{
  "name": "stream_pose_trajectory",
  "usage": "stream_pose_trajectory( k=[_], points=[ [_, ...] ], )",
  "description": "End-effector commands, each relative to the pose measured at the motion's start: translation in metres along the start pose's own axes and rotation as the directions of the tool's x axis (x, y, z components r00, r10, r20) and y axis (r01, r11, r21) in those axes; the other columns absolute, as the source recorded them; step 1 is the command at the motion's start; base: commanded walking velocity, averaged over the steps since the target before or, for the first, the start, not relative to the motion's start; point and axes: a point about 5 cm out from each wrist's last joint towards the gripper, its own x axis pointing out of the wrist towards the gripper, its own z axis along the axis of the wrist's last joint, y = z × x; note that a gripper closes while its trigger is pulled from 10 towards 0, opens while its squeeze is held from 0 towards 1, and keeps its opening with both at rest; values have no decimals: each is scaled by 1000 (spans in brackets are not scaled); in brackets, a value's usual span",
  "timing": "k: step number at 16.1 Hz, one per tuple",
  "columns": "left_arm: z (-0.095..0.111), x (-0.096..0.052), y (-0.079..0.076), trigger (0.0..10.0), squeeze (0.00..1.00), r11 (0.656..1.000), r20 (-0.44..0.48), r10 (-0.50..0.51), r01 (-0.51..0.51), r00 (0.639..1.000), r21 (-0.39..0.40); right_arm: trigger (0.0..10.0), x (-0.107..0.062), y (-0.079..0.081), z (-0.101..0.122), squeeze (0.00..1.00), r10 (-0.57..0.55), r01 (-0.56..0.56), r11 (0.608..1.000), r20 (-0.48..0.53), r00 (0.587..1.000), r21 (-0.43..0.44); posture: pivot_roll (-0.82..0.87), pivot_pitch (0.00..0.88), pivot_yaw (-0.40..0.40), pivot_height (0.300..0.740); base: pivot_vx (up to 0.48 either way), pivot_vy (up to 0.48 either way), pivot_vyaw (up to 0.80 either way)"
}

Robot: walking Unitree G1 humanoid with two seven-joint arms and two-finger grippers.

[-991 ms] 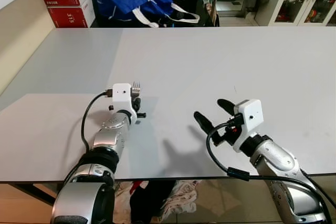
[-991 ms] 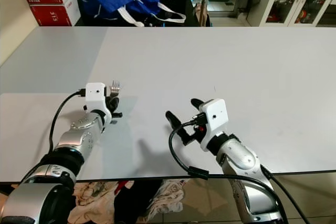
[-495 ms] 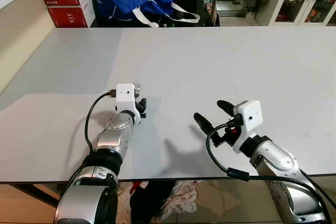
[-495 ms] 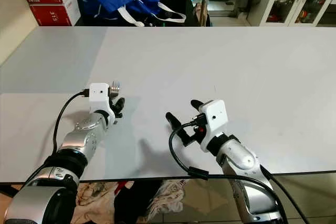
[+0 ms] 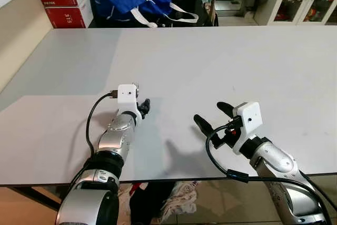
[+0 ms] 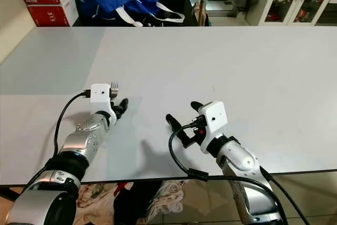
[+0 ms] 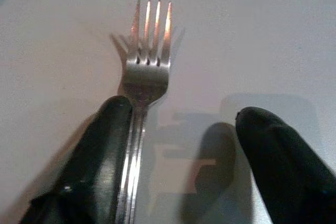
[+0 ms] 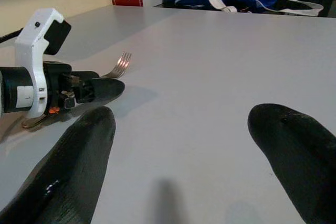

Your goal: Setting the table

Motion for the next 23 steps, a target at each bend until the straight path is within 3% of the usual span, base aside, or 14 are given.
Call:
stream_pose_trajectory(
  k=[1, 15, 16, 17, 23],
  points=[
    [-37, -5, 7, 10000, 1000, 999, -163, 32, -35, 986, -19, 10000, 0, 0, 0, 0, 11, -11, 1000, -4, 1000, -11, -134, 0, 19, 740, 0, 0, 0],
    [-29, -7, 13, 10000, 1000, 996, -124, 82, -78, 989, 31, 10000, 1, 2, -5, 0, 16, -16, 1000, -16, 1000, -7, -123, 0, 15, 740, 0, 0, 0],
    [-25, -7, 14, 10000, 890, 994, -97, 100, -95, 990, 56, 10000, 1, 2, -6, 0, 16, -16, 1000, -17, 1000, -7, -122, 0, 15, 740, 0, 0, 0],
    [-16, -7, 15, 10000, 0, 990, -45, 119, -115, 992, 87, 10000, 1, 2, -7, 0, 15, -15, 1000, -20, 1000, -6, -121, 0, 14, 740, 0, 0, 0],
    [-1, -11, 16, 10000, 0, 981, 41, 146, -150, 988, 125, 10000, 1, 2, -10, 0, 12, -12, 1000, -30, 999, -2, -118, 0, 16, 740, 0, 0, 0]
  ],
)
